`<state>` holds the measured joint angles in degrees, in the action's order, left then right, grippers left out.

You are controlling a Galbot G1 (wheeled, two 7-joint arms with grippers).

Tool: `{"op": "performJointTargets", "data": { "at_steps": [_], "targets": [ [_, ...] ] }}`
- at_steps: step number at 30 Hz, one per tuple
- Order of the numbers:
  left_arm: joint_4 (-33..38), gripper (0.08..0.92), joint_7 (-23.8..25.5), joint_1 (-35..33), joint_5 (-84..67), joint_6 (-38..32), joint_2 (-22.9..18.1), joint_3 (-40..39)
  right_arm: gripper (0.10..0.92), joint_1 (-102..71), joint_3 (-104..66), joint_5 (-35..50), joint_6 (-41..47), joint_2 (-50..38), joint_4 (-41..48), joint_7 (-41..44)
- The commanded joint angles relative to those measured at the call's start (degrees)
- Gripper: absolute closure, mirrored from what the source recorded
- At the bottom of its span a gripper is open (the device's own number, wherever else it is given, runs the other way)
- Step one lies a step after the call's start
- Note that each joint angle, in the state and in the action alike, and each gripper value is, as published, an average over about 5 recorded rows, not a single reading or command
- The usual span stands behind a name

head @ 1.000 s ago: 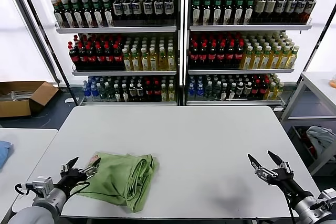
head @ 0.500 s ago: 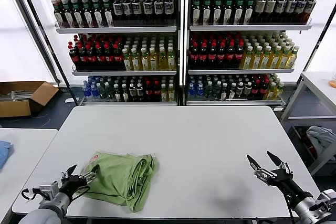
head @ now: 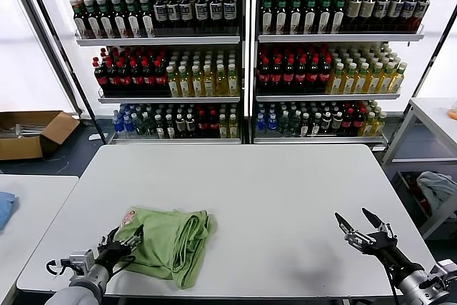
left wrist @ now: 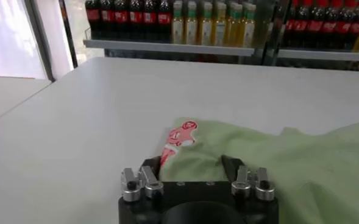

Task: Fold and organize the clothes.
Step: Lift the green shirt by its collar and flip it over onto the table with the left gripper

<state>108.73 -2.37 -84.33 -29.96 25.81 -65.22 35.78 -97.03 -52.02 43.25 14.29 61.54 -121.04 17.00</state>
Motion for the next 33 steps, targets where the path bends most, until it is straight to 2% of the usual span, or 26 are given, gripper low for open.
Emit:
{"op": "performJointTargets", "data": {
  "at_steps": [1, 10, 16, 19, 26, 30, 33],
  "targets": [
    [-0.63, 0.406, -0.1, 0.08, -1.65, -0.71, -0.68, -0.72, 0.203, 0.1, -0.04, -0.01, -0.06, 0.0, 0.12, 0.08],
    [0.27, 0.666, -1.97, -0.6, -3.89, -3.53, 0.16, 1.24, 0.203, 0.53, 0.05, 0.09, -0.11, -0.3, 0.31, 0.13],
    [0.89, 0.828, -4.12, -1.24, -8.24, -4.19, 3.24, 11.88, 0.203, 0.99, -0.13, 0.37, -0.14, -0.69, 0.55, 0.11],
    [0.01, 0.857, -4.51, -1.81, -10.55, -3.92, 6.2, 20.14, 0.203, 1.29, -0.08, 0.58, -0.15, -0.97, 0.78, 0.1],
    [-2.92, 0.857, -5.76, -2.51, -14.28, -2.79, 14.19, 35.3, 0.203, 2.91, 1.88, 0.54, -0.03, -1.08, 1.21, -0.05],
    [-0.51, 0.857, -6.62, -2.83, -15.32, -2.32, 16.8, 37.6, 0.203, 3.94, 3.16, 0.47, 0.16, -0.98, 1.19, -0.22],
    [4.78, 0.857, -7.42, -3.21, -15.19, -1.57, 16.13, 36.18, 0.203, 4.1, 3.43, 0.39, 0.2, -0.96, 1.11, -0.25]
  ]
}}
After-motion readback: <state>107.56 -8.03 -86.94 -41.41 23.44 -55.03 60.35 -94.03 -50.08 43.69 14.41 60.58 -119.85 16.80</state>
